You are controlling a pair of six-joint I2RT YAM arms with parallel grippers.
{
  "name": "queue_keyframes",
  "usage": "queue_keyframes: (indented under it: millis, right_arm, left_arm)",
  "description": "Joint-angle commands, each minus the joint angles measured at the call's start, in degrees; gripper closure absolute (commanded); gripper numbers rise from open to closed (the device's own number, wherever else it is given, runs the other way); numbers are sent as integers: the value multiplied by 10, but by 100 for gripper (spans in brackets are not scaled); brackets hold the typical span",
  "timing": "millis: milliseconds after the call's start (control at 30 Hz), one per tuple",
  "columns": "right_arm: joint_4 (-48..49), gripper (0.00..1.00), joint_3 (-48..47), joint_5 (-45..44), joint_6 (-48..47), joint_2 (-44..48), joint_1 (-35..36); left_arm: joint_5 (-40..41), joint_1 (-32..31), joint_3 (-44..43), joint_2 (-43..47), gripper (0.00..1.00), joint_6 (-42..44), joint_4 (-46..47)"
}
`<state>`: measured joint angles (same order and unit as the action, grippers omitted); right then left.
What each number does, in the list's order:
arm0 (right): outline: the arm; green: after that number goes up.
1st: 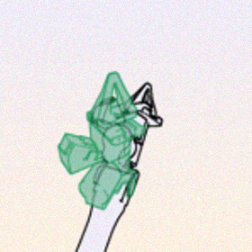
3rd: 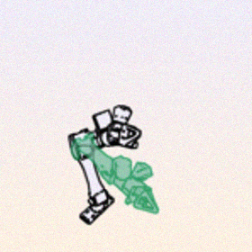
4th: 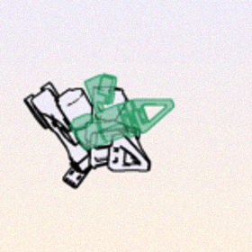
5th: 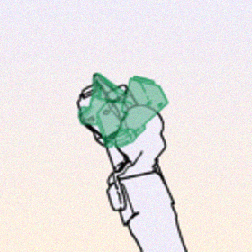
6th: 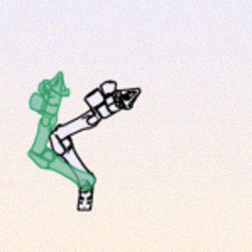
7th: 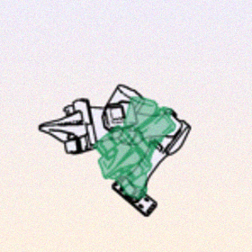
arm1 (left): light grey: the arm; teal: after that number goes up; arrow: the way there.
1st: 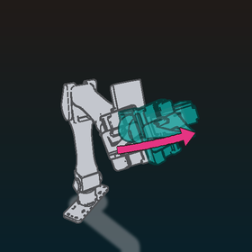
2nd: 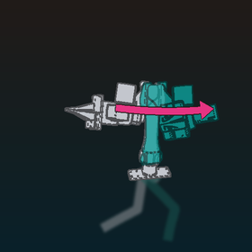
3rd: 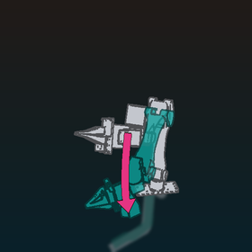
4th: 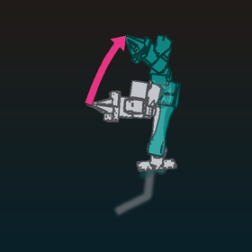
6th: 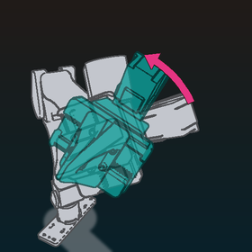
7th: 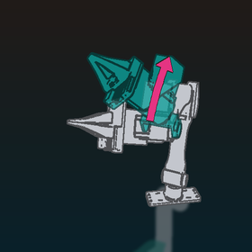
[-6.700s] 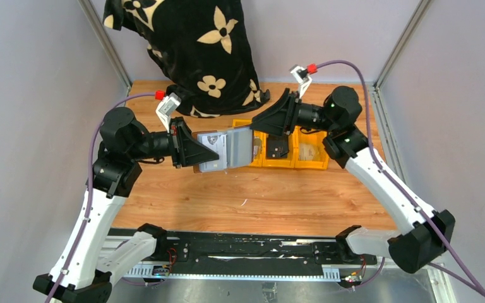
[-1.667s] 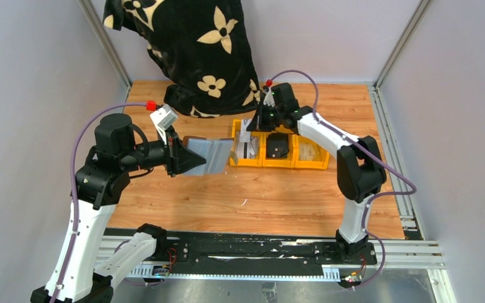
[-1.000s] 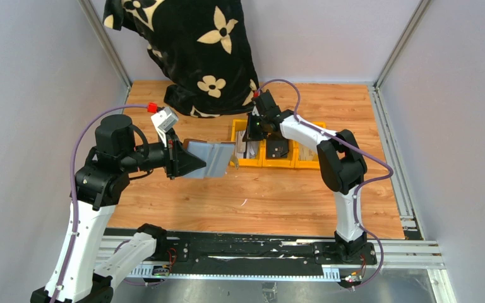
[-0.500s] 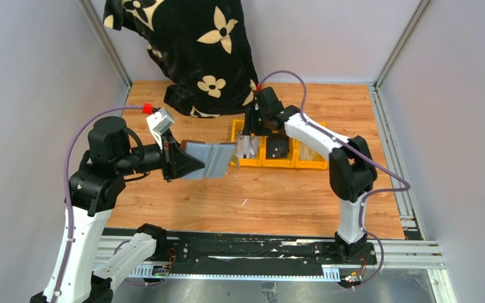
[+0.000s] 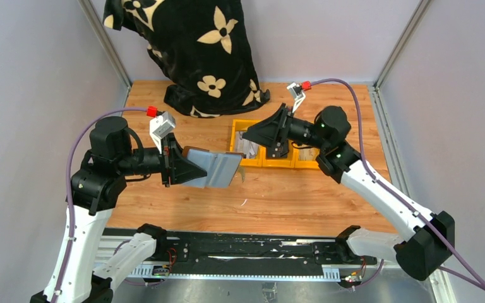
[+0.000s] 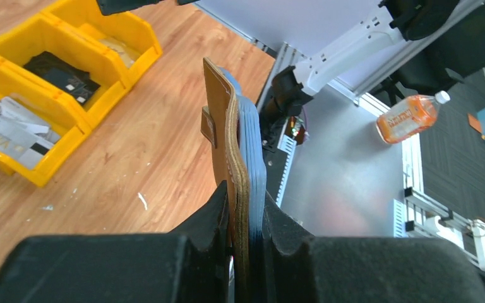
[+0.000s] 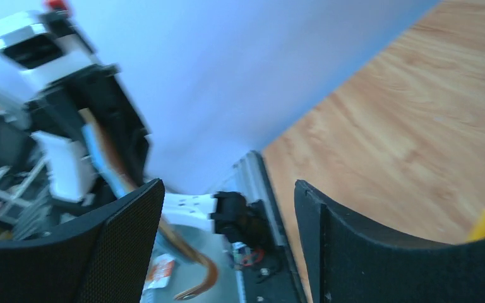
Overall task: Take the credit cards out of the card holder
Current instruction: Remove the credit card from the card holder.
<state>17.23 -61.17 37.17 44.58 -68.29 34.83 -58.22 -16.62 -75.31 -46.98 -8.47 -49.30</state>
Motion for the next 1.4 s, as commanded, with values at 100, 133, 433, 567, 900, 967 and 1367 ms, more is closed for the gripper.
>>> queue_keyframes:
  millis: [100, 133, 433, 567, 900, 967, 1367]
  right_arm:
    - [247, 20, 64, 113, 143, 37, 53]
    - [238, 20, 57, 114, 132, 36, 65]
    - [122, 20, 17, 108, 5, 24, 143]
    - [59, 27, -7, 104, -46, 22, 164]
    - [-94, 74, -78, 27, -127, -29, 212]
    - [-128, 93, -92, -4, -141, -31, 212]
    - [-166, 100, -85, -90, -165, 15, 211]
  left_arm:
    - [-52, 1, 0, -2, 100, -8, 13]
    - [-52, 1, 1, -3, 100, -10, 13]
    - [-69, 1, -6, -6, 100, -22, 14]
    - [-56, 1, -11, -4, 100, -19, 14]
    - [23, 2, -11, 3, 100, 14, 14]
    - [29, 1, -8, 9, 88, 23, 14]
    - [-16, 1, 30, 51, 51, 84, 1]
